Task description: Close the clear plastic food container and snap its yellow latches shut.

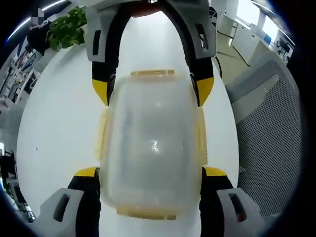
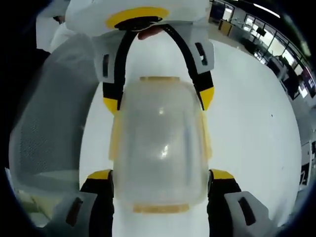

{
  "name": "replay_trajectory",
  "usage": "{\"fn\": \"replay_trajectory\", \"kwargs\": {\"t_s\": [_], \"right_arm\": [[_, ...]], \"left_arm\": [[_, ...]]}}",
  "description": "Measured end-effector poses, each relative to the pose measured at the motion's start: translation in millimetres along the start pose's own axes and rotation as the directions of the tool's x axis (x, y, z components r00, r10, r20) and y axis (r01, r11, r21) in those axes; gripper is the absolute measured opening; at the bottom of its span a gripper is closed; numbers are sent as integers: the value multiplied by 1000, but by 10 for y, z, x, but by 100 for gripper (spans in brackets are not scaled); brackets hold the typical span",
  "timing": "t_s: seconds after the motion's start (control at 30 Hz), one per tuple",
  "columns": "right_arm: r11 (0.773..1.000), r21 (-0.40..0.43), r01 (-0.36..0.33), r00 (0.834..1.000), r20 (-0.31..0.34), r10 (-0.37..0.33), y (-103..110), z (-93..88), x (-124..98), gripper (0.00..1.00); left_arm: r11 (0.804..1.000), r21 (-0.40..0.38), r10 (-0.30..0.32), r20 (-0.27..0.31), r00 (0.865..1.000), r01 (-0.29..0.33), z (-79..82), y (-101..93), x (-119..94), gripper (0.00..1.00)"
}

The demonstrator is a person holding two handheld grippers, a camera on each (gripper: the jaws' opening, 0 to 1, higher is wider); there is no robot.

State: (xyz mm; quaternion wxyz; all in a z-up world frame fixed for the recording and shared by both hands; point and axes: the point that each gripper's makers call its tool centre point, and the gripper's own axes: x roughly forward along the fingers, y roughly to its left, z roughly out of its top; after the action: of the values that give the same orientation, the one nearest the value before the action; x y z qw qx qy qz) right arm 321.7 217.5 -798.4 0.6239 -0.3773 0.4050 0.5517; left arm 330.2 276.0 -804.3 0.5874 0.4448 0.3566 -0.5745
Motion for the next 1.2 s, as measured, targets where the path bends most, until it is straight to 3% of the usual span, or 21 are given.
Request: {"fn": "replay_trajectory", "kwargs": {"t_s": [0.6, 1.07, 1.2], "right_arm": [[1000, 9, 8, 1000, -17, -8, -6, -9, 10, 78], [1000, 15, 12, 999, -48, -11, -12, -18, 22, 79], [1000, 26, 14, 999, -31, -13, -10, 42, 40, 79]], "left_arm": [[1000, 0, 3, -8, 1000, -3, -10, 11, 9, 82], [1000, -5, 6, 37, 999, -6, 12, 16, 1, 83], [1000, 4, 5, 15, 1000, -5, -36, 23, -10, 83]]}}
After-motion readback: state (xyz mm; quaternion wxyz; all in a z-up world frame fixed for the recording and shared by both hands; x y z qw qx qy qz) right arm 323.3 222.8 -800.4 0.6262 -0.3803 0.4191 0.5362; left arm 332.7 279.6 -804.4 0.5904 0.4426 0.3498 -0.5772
